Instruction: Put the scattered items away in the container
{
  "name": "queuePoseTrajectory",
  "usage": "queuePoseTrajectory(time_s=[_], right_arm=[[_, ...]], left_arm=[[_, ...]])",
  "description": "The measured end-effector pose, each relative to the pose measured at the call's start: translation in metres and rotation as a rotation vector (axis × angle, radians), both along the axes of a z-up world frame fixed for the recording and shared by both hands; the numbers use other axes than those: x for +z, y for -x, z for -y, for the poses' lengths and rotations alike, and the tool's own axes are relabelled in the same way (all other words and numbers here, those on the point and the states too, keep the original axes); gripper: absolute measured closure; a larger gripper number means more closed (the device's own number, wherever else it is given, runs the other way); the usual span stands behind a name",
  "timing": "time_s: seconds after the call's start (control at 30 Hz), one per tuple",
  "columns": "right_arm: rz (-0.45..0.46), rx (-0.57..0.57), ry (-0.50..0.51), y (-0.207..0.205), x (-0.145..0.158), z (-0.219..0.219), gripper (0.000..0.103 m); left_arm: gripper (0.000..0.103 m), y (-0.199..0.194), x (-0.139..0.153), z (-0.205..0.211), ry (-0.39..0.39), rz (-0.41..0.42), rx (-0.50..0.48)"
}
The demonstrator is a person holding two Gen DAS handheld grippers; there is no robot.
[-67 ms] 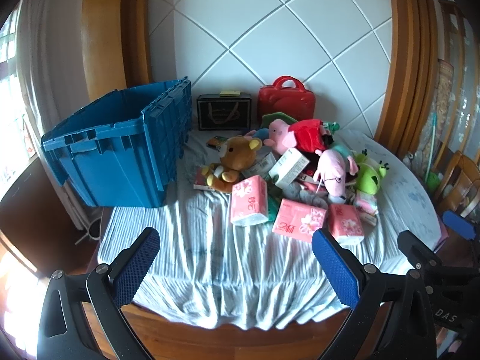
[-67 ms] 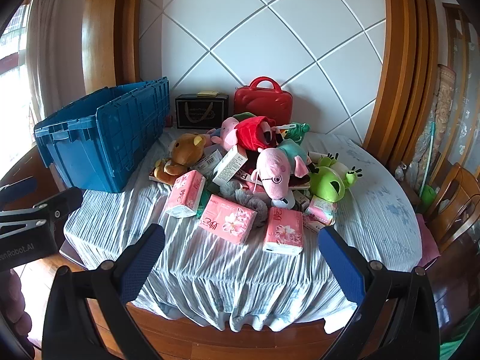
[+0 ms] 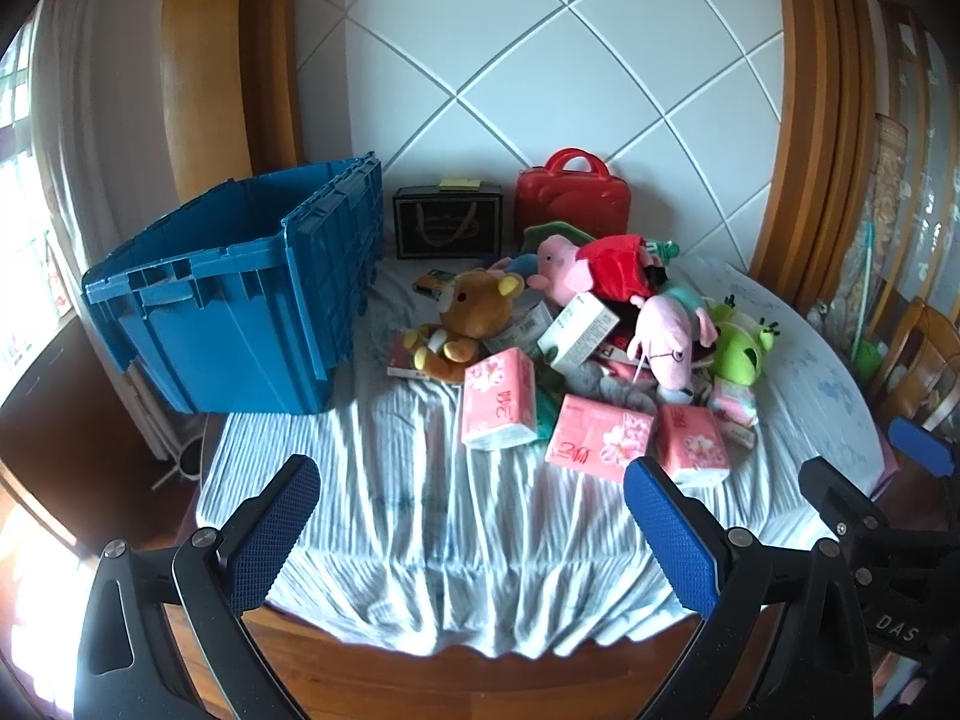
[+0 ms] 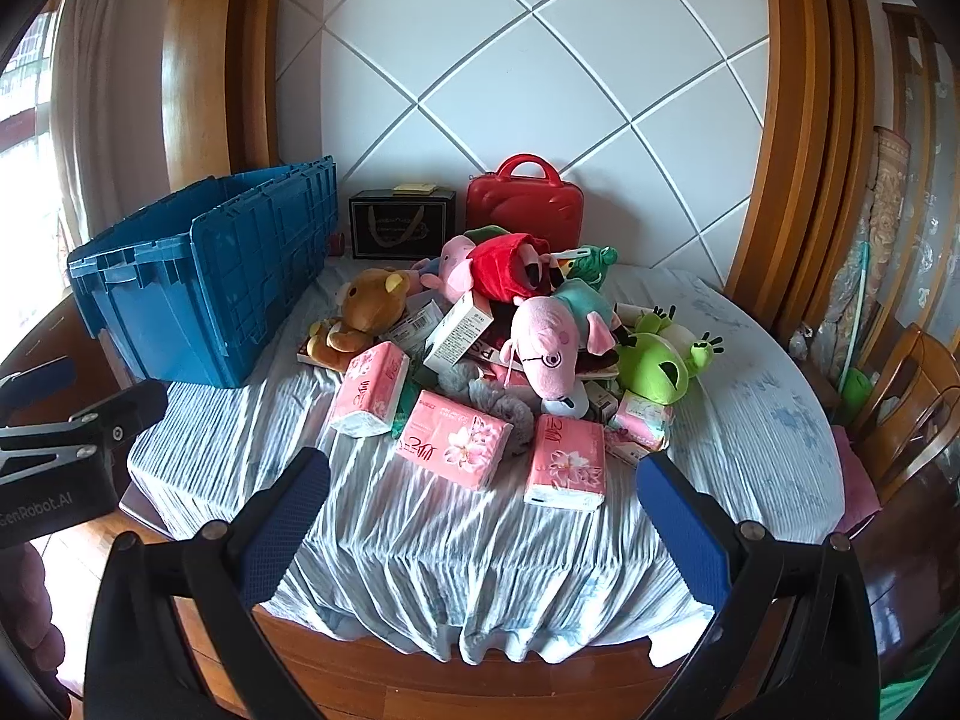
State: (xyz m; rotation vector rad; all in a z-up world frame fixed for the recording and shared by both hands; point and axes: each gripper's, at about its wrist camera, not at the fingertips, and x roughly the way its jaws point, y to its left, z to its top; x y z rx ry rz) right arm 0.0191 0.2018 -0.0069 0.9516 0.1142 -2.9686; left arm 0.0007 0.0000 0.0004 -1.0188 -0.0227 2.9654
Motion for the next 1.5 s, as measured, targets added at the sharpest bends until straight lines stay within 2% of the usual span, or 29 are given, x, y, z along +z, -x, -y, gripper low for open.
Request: queuePoseTrajectory(time_s=[0.17, 0.27, 0.7, 1.5], right_arm=[[-0.001, -0.002, 0.019, 0.000, 0.002, -0.003, 0.000], [-0.001, -0.003, 0.031, 0.000, 0.003, -0.005, 0.000], [-0.008, -0.010, 0.012, -0.005, 0.003, -0.004, 0.000], [0.000, -0.023, 0.020, -0.010, 0.002, -0.017, 0.000]], left_arm=[[0.000, -0.008, -0.001, -0.002, -0.005, -0.012, -0.016], [0.000, -0.002, 0.000, -0.007, 0.005, 0.008, -0.022], [0.000, -0.007, -0.005, -0.019, 0.043, 0.029, -0.037], [0.000, -0.010, -0.005, -0.032, 0.037, 0.016, -0.047]])
